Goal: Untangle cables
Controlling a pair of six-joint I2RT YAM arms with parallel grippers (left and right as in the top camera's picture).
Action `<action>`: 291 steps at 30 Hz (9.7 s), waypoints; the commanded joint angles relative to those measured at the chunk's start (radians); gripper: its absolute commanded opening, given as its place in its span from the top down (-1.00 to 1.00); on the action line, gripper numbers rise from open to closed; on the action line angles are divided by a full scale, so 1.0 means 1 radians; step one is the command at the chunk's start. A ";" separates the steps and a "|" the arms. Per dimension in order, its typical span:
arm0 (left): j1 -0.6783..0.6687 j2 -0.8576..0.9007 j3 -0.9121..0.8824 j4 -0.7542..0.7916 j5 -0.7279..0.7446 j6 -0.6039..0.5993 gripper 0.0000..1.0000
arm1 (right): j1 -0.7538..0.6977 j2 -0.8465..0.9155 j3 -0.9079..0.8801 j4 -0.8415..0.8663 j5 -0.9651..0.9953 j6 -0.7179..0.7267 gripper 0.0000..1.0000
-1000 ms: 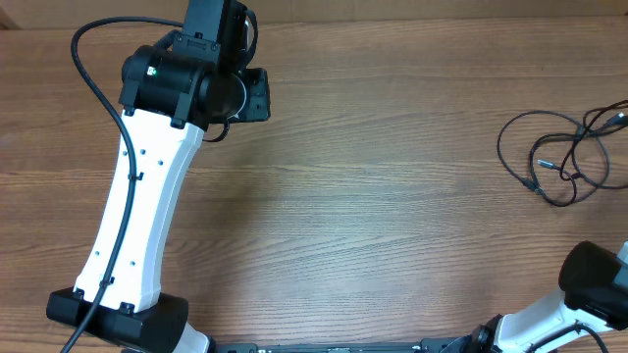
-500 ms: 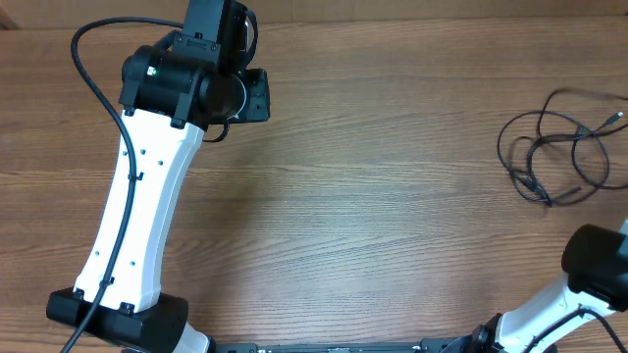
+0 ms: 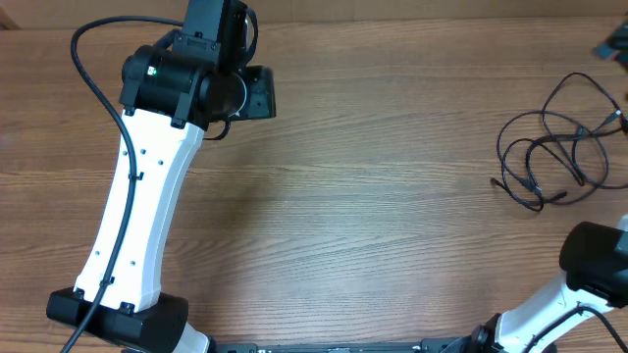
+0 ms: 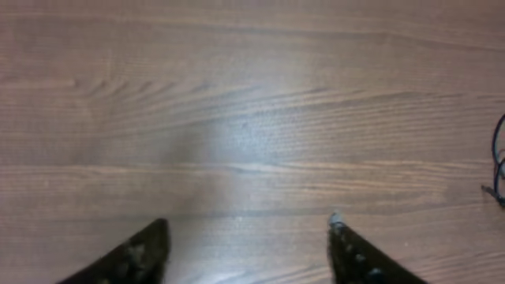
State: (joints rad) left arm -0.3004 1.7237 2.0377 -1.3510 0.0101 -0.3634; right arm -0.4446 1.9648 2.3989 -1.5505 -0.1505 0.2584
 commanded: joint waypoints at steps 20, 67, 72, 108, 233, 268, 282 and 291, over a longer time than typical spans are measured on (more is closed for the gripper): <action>0.262 0.042 0.000 -0.291 -0.167 -0.116 -0.90 | 0.552 0.154 -0.005 -0.143 0.068 -0.153 -1.00; 0.333 -1.290 -1.112 0.269 -0.061 0.072 -0.99 | 0.565 -1.255 -1.341 0.536 0.201 -0.076 -1.00; 0.333 -1.287 -1.112 0.249 -0.062 0.049 -1.00 | 0.565 -1.306 -1.341 0.530 0.202 -0.076 -1.00; 0.333 -1.287 -1.112 0.112 -0.063 0.049 -1.00 | 0.565 -1.580 -1.619 0.888 0.280 -0.133 -1.00; 0.331 -1.720 -2.033 1.277 0.108 0.472 -1.00 | 0.565 -1.962 -2.391 1.466 0.126 -0.308 -1.00; 0.326 -1.719 -2.033 1.283 0.103 0.417 -0.99 | 0.565 -1.962 -2.391 1.466 0.126 -0.308 -1.00; 0.326 -1.719 -2.033 1.283 0.103 0.417 -0.99 | 0.565 -1.962 -2.391 1.466 0.126 -0.309 -1.00; 0.326 -1.719 -2.033 1.283 0.103 0.417 -0.99 | 0.565 -1.962 -2.391 1.466 0.126 -0.308 -1.00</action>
State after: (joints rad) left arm 0.0326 0.0132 0.0086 -0.0673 0.0982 0.0727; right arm 0.1196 0.0120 0.0185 -0.0898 -0.0223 -0.0460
